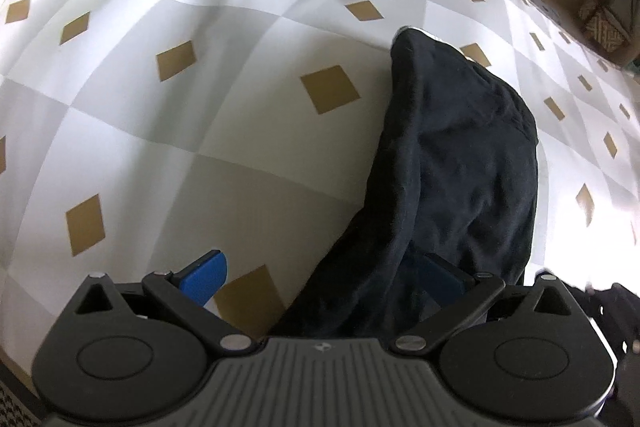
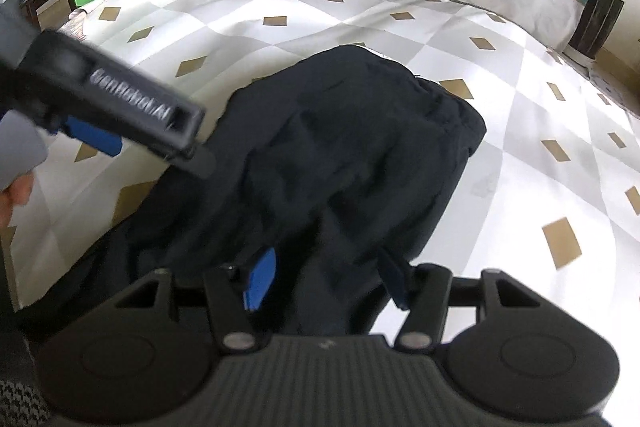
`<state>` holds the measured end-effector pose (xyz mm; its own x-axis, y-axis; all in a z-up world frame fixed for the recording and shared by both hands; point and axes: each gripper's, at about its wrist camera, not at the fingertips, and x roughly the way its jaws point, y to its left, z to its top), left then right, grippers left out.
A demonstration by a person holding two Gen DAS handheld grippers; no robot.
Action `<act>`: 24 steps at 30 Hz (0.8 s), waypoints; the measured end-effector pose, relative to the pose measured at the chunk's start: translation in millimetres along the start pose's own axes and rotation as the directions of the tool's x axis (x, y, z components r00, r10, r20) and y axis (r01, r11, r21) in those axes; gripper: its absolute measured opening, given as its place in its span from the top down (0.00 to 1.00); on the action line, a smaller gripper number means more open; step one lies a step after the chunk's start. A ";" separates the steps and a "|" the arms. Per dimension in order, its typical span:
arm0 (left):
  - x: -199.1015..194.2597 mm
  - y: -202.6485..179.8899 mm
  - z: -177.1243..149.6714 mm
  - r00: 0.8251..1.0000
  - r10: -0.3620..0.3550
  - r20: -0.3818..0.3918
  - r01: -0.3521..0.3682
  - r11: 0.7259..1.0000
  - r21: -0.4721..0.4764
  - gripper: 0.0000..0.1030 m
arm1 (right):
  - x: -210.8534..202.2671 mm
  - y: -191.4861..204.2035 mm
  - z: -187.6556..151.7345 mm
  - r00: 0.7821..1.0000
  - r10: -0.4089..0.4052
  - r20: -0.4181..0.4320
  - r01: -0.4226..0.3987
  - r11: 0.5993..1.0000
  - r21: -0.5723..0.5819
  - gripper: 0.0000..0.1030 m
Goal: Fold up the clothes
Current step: 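Move the open right tool over the folded shirt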
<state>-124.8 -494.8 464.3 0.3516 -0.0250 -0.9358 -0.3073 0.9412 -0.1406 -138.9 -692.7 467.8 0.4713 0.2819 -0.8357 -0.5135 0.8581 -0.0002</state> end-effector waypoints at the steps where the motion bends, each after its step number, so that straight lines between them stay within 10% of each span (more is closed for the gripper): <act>1: 2.4 -1.0 1.0 1.000 0.011 0.002 -0.011 1.000 0.007 0.00 | 3.1 -2.5 2.2 1.000 -0.001 0.005 0.001 1.000 -0.001 0.47; 24: 34.4 26.7 22.4 0.989 0.128 -0.071 -0.139 0.973 -0.184 0.00 | 48.5 -38.1 52.9 0.988 0.004 0.156 -0.036 0.979 0.200 0.43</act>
<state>-101.1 -462.9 435.6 0.2456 0.0721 -0.9667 -0.5106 0.8573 -0.0657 -58.6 -689.0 456.2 0.5750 0.3491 -0.7399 -0.3762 0.9159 0.1398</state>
